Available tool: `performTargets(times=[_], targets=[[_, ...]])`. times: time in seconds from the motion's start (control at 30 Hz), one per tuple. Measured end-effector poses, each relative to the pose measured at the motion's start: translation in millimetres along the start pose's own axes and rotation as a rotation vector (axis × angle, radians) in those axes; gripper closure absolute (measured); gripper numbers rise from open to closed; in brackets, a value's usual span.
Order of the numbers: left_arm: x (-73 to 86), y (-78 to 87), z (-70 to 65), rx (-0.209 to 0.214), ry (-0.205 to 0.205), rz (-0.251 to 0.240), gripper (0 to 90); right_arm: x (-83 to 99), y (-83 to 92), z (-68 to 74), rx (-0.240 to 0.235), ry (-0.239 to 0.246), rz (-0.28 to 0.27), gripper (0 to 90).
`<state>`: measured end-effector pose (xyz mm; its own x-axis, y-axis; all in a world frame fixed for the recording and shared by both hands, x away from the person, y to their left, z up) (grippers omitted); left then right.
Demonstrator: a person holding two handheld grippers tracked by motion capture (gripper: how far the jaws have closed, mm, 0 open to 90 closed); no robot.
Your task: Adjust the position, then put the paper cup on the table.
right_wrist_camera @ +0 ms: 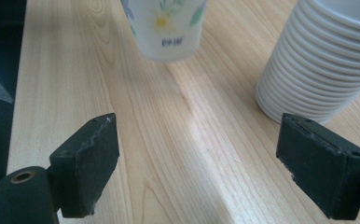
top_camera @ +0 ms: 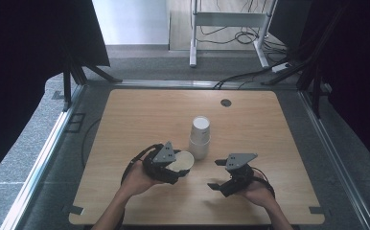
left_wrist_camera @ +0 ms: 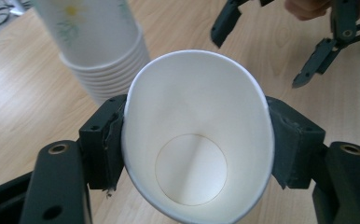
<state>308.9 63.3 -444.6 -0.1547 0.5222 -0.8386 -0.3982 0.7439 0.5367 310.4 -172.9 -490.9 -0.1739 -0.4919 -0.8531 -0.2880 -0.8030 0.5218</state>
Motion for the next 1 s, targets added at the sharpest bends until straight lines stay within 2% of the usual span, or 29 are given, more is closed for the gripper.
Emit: performTargets(times=[0.3,1.0], targets=[[7.5,14.1,13.4,-0.065,0.037,0.006,30.1,4.4,7.5,-5.8,0.038,-0.023,0.009,13.3],[31.3,41.4,56.4,-0.229,0.120,0.025,30.1,13.9,23.2,-17.3,0.111,-0.059,0.002,13.1]])
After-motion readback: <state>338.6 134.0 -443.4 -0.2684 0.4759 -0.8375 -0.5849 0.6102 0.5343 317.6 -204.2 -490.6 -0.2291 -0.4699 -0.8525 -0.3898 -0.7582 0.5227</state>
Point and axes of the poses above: each handheld gripper's, and its own axes: y roughly backward along the jaws, x roughly out of its underside, z roughly to its left, the point moved 4 cm from there along -y, roughly forward along the jaws, and after that the axes turned 6 degrees about -z, right-handed, at the moved point
